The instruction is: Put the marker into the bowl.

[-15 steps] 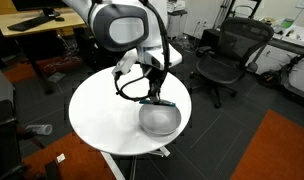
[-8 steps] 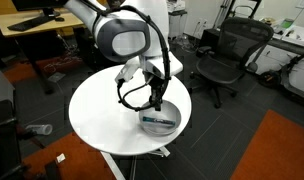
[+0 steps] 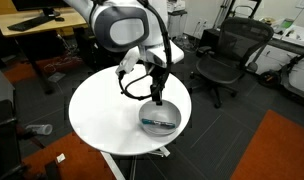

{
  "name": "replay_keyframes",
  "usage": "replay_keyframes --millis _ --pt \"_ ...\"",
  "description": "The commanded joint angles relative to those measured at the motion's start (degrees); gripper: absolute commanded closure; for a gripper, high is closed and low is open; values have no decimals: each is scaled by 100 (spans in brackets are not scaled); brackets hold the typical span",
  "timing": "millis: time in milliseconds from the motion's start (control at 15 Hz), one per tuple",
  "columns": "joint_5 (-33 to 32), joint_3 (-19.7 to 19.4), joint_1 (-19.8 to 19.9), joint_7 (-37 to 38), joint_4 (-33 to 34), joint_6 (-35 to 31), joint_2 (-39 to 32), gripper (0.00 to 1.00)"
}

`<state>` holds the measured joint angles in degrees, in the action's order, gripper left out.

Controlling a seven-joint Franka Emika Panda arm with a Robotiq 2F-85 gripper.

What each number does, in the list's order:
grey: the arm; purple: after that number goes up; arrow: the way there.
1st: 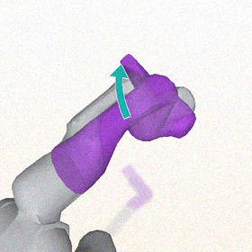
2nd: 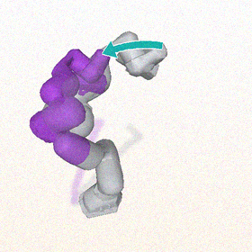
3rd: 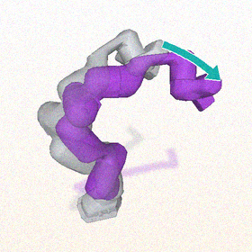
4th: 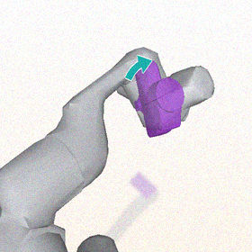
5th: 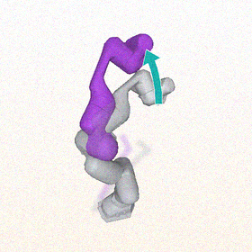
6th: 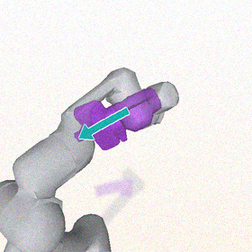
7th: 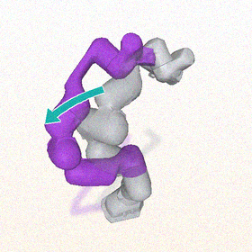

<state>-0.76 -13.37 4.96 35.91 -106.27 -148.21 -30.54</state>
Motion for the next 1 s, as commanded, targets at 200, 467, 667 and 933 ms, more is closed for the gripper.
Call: replay_keyframes --millis 200,467,667,933 --pt "-2 153 -142 -1104 -926 308 1459 0" --pt "134 437 -18 -2210 -1426 912 2333 0" --pt "45 516 -29 -2687 -1707 1431 2865 0" --pt "-12 580 -35 -3058 -1958 1917 3324 0"
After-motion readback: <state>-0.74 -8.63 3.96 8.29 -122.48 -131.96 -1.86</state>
